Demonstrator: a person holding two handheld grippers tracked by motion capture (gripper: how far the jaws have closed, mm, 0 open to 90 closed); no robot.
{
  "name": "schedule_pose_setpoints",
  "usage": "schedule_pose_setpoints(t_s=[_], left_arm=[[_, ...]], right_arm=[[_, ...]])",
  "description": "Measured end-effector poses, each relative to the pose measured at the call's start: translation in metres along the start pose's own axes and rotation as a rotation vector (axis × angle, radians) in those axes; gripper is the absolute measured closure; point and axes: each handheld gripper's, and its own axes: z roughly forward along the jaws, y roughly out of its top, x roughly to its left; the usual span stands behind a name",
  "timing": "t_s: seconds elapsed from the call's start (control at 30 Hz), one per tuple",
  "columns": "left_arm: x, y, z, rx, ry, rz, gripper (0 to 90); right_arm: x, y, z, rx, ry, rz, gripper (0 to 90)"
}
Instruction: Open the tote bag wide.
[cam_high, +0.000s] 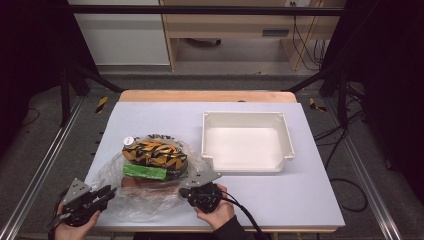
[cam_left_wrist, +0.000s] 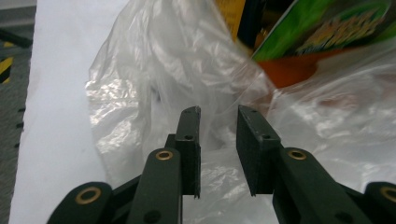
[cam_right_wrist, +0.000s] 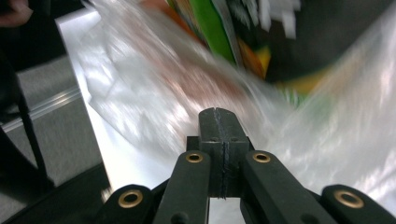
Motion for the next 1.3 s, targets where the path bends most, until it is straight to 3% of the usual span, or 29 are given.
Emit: schedule_pose_setpoints(t_s=[0.13, 0.27, 0.4, 0.5, 0.6, 0.67, 0.7, 0.73, 0.83, 0.87, 1.1, 1.3], left_arm=[[-0.001, -0.008, 0.011, 0.055, 0.02, 0.014, 69.9], [0.001, -0.011, 0.017, 0.059, 0.031, 0.016, 67.5], [0.004, -0.015, 0.025, 0.061, 0.041, 0.025, 66.1], [0.004, -0.016, 0.028, 0.055, 0.047, 0.033, 65.4], [0.004, -0.016, 0.027, 0.053, 0.054, 0.03, 64.0], [0.006, -0.016, 0.025, 0.033, 0.053, 0.01, 55.8], [0.008, -0.014, 0.022, 0.018, 0.05, -0.003, 55.8], [0.009, -0.013, 0.018, -0.004, 0.052, -0.015, 50.4], [0.012, -0.007, 0.005, -0.079, 0.045, -0.053, 48.3], [0.011, -0.002, -0.003, -0.139, 0.032, -0.072, 44.7], [0.009, 0.014, -0.016, -0.242, 0.027, -0.08, 32.7], [0.006, 0.029, -0.026, -0.281, 0.042, -0.053, 29.2]], right_arm=[[-0.007, -0.018, 0.007, 0.055, -0.024, 0.02, 90.0], [-0.014, -0.03, 0.019, 0.083, -0.052, 0.028, 90.0], [-0.017, -0.032, 0.02, 0.06, -0.044, 0.055, 89.3], [-0.016, -0.033, 0.021, 0.047, -0.072, 0.04, 85.3], [-0.015, -0.033, 0.021, 0.04, -0.093, 0.028, 74.1], [-0.015, -0.032, 0.016, 0.007, -0.102, 0.004, 62.7], [-0.015, -0.032, 0.016, 0.007, -0.102, 0.004, 62.7], [-0.014, -0.03, 0.01, -0.028, -0.09, -0.003, 56.8], [-0.014, -0.027, 0.002, -0.064, -0.081, -0.008, 52.9], [-0.014, -0.024, -0.005, -0.101, -0.071, -0.01, 49.1], [-0.012, -0.011, -0.028, -0.199, -0.053, -0.011, 41.2], [-0.012, -0.001, -0.045, -0.262, -0.069, -0.01, 38.5]])
